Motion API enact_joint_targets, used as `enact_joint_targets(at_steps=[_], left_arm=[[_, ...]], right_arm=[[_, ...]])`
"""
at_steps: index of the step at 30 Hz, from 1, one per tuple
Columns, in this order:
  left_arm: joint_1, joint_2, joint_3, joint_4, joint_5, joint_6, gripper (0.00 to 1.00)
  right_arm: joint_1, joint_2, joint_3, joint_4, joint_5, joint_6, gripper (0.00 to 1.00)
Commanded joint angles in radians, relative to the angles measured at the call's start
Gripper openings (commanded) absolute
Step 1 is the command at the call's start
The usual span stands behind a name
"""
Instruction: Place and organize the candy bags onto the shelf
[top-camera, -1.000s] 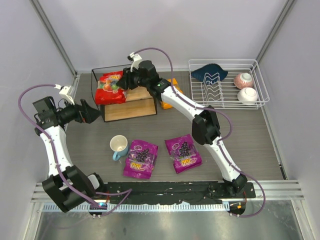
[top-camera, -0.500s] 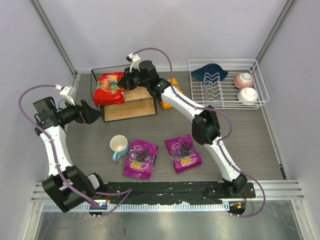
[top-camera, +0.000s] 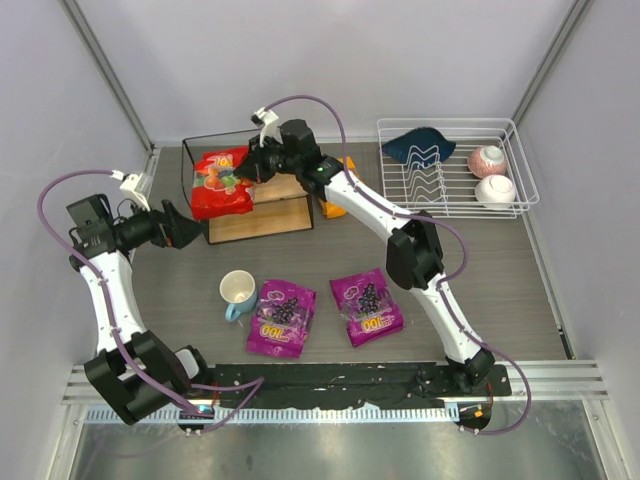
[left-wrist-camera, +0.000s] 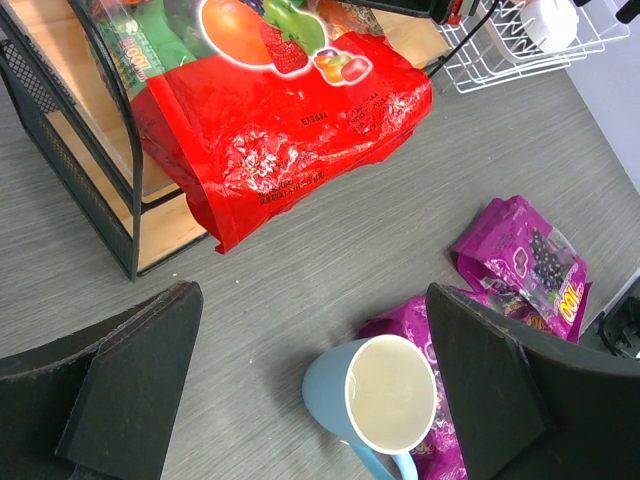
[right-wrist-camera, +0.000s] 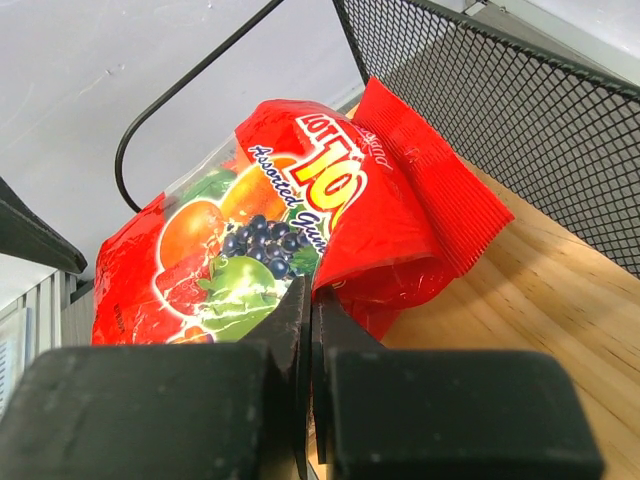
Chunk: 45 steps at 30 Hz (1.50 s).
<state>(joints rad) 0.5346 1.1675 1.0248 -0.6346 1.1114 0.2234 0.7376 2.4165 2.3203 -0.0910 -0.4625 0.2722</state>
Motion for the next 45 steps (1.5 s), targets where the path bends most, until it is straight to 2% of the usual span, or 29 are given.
enact_joint_targets(at_steps=[1, 5, 13, 31, 34, 35, 37, 40, 45], left_arm=[[0.007, -0.012, 0.037, -0.005, 0.033, 0.013, 1.00], [0.008, -0.011, 0.037, -0.005, 0.031, 0.016, 1.00], [0.007, -0.006, 0.040, -0.010, 0.024, 0.024, 1.00], [0.007, 0.011, 0.034, -0.016, 0.021, 0.039, 1.00], [0.007, 0.011, 0.034, -0.020, 0.021, 0.047, 1.00], [0.007, 0.012, 0.034, -0.023, 0.021, 0.050, 1.00], [0.007, 0.015, 0.032, -0.023, 0.022, 0.050, 1.00], [0.007, 0.020, 0.034, -0.023, 0.027, 0.050, 1.00], [0.007, 0.024, 0.034, -0.020, 0.036, 0.051, 1.00]], right_arm=[[0.000, -0.080, 0.013, 0.027, -0.007, -0.011, 0.01], [0.000, -0.044, 0.048, 0.030, 0.062, 0.018, 0.01], [0.002, -0.002, 0.099, 0.076, 0.097, 0.076, 0.01], [0.002, 0.044, 0.100, 0.178, 0.160, 0.159, 0.01], [0.002, 0.050, 0.105, 0.181, 0.159, 0.160, 0.17], [0.002, 0.049, 0.105, 0.181, 0.159, 0.159, 0.29], [0.002, 0.044, 0.102, 0.181, 0.159, 0.156, 0.43], [0.002, 0.020, 0.084, 0.180, 0.165, 0.150, 0.53], [0.000, -0.048, 0.014, 0.175, 0.197, 0.127, 0.63]])
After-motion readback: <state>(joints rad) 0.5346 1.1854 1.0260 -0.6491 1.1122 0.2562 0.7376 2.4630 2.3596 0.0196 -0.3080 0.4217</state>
